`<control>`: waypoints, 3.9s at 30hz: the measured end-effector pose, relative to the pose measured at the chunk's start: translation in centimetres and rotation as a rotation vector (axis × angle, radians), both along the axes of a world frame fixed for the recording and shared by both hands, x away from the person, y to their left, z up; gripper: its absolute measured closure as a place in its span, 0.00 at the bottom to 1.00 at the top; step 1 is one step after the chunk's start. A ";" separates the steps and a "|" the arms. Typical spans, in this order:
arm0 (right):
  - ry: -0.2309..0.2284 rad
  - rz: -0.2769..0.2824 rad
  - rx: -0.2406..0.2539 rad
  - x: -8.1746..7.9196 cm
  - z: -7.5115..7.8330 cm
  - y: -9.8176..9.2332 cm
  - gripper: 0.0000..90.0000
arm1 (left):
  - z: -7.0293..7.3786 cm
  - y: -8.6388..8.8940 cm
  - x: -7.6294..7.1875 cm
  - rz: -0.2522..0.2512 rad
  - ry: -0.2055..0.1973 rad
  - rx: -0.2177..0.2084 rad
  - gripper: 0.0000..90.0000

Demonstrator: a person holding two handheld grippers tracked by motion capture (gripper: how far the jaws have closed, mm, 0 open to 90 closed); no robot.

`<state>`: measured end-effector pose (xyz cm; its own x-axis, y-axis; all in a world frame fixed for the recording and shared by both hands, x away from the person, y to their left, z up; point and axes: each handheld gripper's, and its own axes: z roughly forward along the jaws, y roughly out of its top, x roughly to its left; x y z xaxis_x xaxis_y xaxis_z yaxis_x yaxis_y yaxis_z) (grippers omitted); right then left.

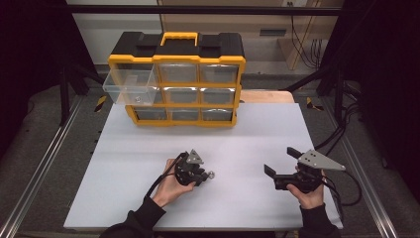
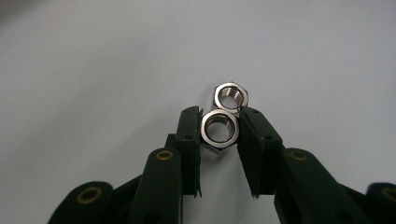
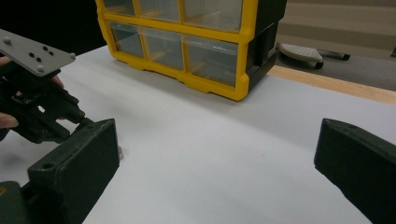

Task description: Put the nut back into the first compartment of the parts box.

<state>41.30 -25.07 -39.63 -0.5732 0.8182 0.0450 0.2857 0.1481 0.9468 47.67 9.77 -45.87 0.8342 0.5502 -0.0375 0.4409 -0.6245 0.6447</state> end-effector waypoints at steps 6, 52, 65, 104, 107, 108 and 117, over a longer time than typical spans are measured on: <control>0.000 0.000 -0.001 0.0 0.0 0.0 0.01 | 1.2 0.5 -0.4 0.006 -0.018 -0.036 0.77; 0.002 -0.002 -0.006 0.1 -0.1 0.1 0.01 | 12.2 6.5 -1.7 0.051 -0.133 -0.128 0.77; 0.002 -0.001 -0.005 0.1 -0.1 0.1 0.01 | 15.2 7.5 -1.5 0.062 -0.157 -0.120 0.77; 0.001 -0.001 -0.003 0.1 -0.1 0.1 0.01 | 23.1 12.0 -0.6 0.159 -0.249 -0.132 0.77; 0.002 -0.003 -0.003 0.1 -0.1 0.1 0.01 | 23.6 12.4 -0.4 0.173 -0.254 -0.138 0.77; 0.002 -0.002 -0.003 0.1 -0.1 0.1 0.01 | 23.8 12.6 -0.3 0.178 -0.258 -0.136 0.77; 0.003 -0.003 -0.001 0.1 0.0 0.0 0.01 | 25.1 13.8 0.9 0.231 -0.273 -0.136 0.77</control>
